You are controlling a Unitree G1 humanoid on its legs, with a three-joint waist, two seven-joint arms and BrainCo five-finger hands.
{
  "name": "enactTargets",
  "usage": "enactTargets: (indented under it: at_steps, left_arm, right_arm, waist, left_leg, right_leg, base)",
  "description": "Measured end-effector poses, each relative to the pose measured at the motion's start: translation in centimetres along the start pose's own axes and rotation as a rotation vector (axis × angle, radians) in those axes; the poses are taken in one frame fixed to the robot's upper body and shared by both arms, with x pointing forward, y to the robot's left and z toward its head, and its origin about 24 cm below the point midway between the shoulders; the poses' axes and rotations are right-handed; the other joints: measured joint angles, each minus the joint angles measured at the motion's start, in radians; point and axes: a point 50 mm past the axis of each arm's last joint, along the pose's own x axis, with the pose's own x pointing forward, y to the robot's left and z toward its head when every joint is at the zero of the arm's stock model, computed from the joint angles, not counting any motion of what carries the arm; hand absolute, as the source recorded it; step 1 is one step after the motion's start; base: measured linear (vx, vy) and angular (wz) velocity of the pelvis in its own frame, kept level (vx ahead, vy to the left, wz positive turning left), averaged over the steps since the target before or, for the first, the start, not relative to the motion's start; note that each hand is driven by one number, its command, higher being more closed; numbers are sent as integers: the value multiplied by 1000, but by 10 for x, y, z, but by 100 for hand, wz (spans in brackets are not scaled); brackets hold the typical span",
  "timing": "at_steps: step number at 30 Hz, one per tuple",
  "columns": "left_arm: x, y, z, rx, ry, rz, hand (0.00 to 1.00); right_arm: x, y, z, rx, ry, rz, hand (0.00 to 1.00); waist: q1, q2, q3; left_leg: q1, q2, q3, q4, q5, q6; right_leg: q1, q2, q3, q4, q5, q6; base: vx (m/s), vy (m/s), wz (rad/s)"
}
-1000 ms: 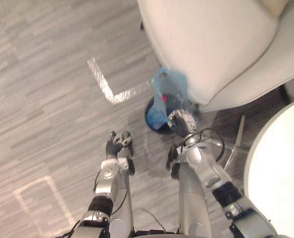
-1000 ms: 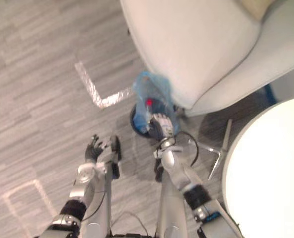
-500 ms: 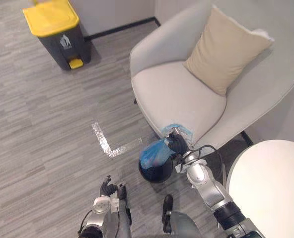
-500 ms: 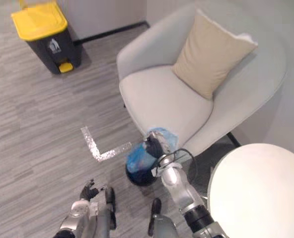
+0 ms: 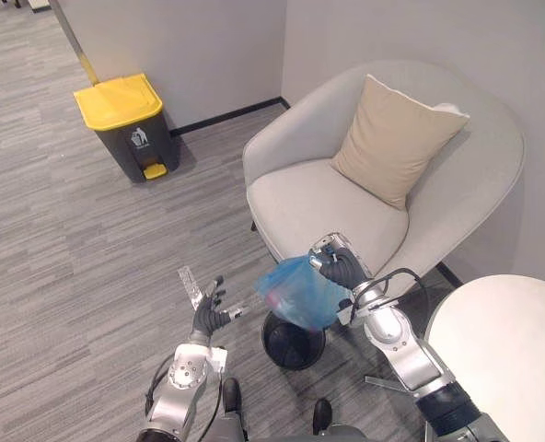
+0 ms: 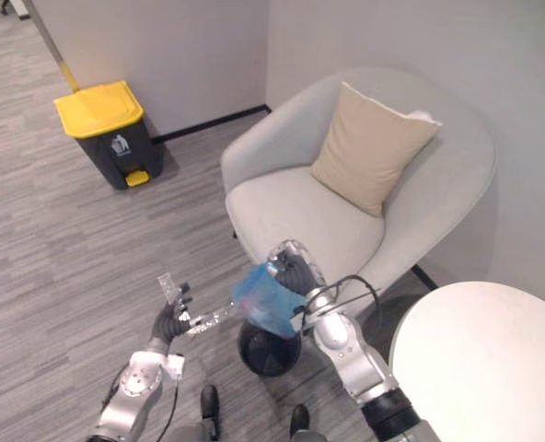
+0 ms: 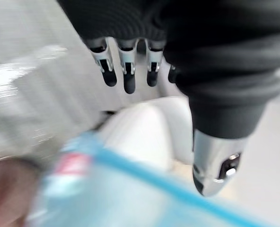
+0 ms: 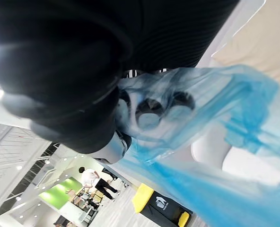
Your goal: Gather rubbish on tea table into small bin, then transfer packed bag to large trash can.
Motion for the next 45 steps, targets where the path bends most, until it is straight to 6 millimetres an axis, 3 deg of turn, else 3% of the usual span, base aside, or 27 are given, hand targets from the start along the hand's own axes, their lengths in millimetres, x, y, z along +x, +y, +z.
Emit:
enactTargets:
  at_steps: [5,14,25,30,36,45]
  left_arm:
    - [3,6,30,90,-157,-9,0]
    - [16,9,66,255,-342,-105,0]
    - [23,-20,86,404,-458,-337,0]
    - [26,-27,82,436,-454,-393,0]
    - [25,-33,65,505,-395,-470,0]
    - [32,-38,53,543,-346,-476,0]
  right_arm:
    - [10,-15,26,62,-148,12,100]
    - [21,-20,41,134,-228,79,100]
    - [34,-24,70,245,-367,129,100]
    - [37,-27,79,252,-418,135,100]
    - [42,-28,87,270,-454,138,100]
    - [52,-12,113,346,-551,189,100]
  waist:
    - [-20,10,-18]
    - [-25,12,-41]
    - [-41,7,-78]
    - [-47,5,-84]
    - [-53,3,-89]
    - [-57,-7,-119]
  left_leg:
    - [8,-1,3,0,0,0]
    - [30,0,26,-7,0,0]
    - [32,0,52,-7,3,3]
    - [35,0,62,-7,3,3]
    - [34,0,78,-7,6,7]
    - [33,4,79,-7,6,7]
  right_leg:
    - [0,0,8,2,2,-3]
    - [-1,0,36,9,2,-5]
    - [-3,2,64,-18,28,-2]
    - [-4,2,78,-18,35,-2]
    - [-18,2,93,-18,36,-8]
    - [-19,4,100,-19,40,-12]
  base:
    - [9,1,-6]
    - [-34,13,-9]
    - [4,6,-7]
    - [5,4,-5]
    - [-10,3,-8]
    - [-1,0,-1]
